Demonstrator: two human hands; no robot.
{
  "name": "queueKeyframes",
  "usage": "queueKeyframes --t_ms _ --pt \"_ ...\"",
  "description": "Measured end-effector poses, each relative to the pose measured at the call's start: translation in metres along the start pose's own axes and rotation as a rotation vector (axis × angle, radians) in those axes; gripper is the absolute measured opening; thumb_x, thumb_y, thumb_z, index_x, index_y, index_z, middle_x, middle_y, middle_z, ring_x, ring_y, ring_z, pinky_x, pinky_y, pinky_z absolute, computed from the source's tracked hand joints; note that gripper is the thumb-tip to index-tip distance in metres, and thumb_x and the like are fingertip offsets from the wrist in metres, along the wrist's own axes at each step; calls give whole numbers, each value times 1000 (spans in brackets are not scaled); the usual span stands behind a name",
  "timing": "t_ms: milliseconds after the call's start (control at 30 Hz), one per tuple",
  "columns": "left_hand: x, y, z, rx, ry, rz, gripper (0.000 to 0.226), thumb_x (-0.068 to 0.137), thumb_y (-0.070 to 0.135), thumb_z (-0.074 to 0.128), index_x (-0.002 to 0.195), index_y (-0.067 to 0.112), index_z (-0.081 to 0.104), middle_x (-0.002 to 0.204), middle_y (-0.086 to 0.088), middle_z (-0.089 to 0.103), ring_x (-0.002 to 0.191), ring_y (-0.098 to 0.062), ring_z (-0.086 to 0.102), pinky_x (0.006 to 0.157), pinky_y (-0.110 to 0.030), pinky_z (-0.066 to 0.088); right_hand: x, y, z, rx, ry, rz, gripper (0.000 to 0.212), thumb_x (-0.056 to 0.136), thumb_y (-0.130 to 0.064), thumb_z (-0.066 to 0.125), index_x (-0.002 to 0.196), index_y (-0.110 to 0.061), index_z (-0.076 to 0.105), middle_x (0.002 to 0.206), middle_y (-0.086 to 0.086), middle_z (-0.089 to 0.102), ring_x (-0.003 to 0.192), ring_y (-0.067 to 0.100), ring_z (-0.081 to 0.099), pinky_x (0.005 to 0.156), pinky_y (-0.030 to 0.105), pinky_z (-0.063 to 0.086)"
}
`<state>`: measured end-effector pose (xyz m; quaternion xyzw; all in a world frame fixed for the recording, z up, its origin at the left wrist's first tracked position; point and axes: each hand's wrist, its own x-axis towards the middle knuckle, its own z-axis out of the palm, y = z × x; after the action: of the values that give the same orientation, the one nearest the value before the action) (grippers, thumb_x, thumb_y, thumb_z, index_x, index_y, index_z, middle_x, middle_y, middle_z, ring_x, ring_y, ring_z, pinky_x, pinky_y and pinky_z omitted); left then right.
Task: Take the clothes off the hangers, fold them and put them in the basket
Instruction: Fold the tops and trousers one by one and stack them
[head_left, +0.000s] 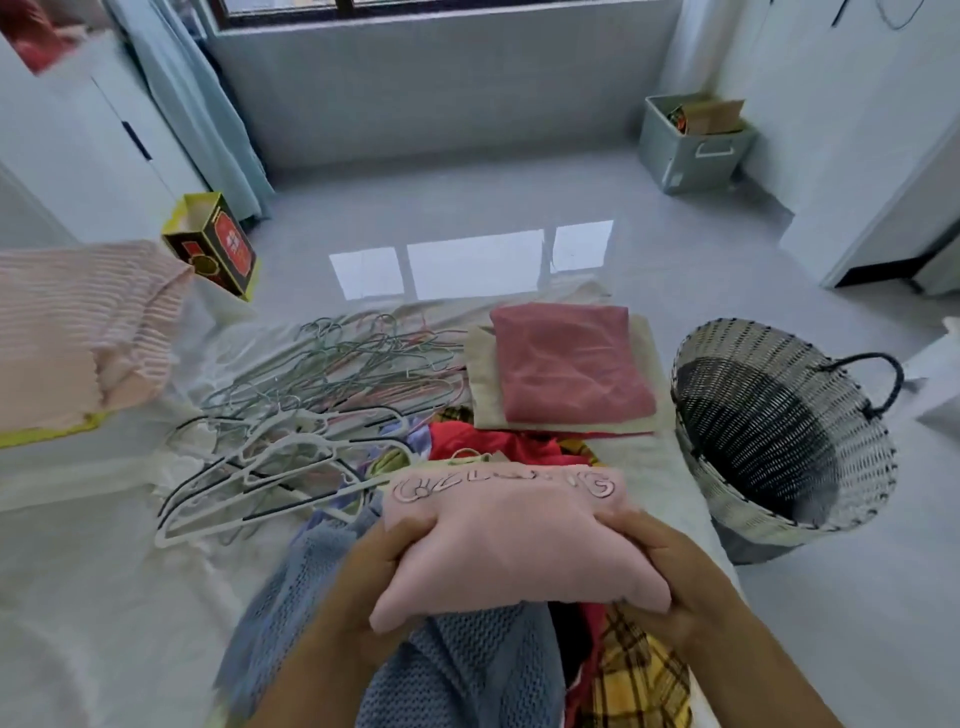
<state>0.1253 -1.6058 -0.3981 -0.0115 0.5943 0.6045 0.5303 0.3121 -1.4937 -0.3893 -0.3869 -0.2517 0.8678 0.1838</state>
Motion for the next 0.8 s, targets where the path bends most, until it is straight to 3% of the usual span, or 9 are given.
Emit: queueKeyframes --t_ms 67,133,233,367,433,533,633,733,800 --pt "28 8 30 20 -20 -8 32 97 10 34 118 -6 52 100 -22 66 66 -29 62 54 -33 49 17 -29 -16 13 41 -4 35 73 -7 53 106 3 56 64 14 66 46 20 62 38 24 48" --pt "60 20 61 74 -82 -41 31 96 10 38 120 -1 53 100 -22 67 74 -27 66 54 -28 53 42 -59 -33 -3 116 -32 18 77 -5 52 93 1 59 57 11 64 41 17 60 36 20 47" --pt "113 43 99 96 -158 16 33 92 4 42 123 -5 50 82 -14 69 64 -17 66 48 -21 51 90 -112 -52 -44 126 -61 14 87 -5 48 91 -1 60 59 9 65 45 15 62 39 20 48" --pt "185 74 144 57 -199 216 34 89 -2 49 123 1 52 91 -9 65 70 -16 67 59 -24 55 163 -177 -75 -152 118 -133 56 74 -11 64 126 5 52 87 13 64 66 23 65 52 30 55" --pt "214 78 152 53 -200 298 29 89 -3 51 111 15 55 89 -2 69 71 -14 68 62 -26 56 198 -197 -90 -140 46 -189 47 84 -9 55 130 -2 50 99 14 64 76 25 67 56 32 55" --pt "259 50 148 139 -141 292 35 88 -4 53 119 13 50 89 1 70 72 -12 67 62 -25 57 247 -191 -121 -242 40 -222 43 87 -8 55 130 -7 51 118 18 62 99 31 63 68 36 57" --pt "302 -5 134 235 -37 130 38 91 0 51 128 7 48 108 -7 64 77 -16 66 58 -25 57 287 -151 -163 -426 229 -130 34 92 -12 55 125 -5 56 99 8 69 83 22 65 69 33 55" --pt "339 -47 123 236 107 132 44 91 -1 51 134 3 42 128 -18 56 101 -30 60 69 -32 54 315 -117 -195 -501 288 -118 28 93 -6 52 120 0 58 70 -1 70 57 11 65 52 24 54" --pt "354 -57 122 208 161 156 47 90 -5 50 135 4 39 127 -17 56 100 -27 59 70 -30 54 326 -105 -205 -493 320 -138 27 93 -5 51 119 -4 57 79 1 67 59 11 65 50 21 54"
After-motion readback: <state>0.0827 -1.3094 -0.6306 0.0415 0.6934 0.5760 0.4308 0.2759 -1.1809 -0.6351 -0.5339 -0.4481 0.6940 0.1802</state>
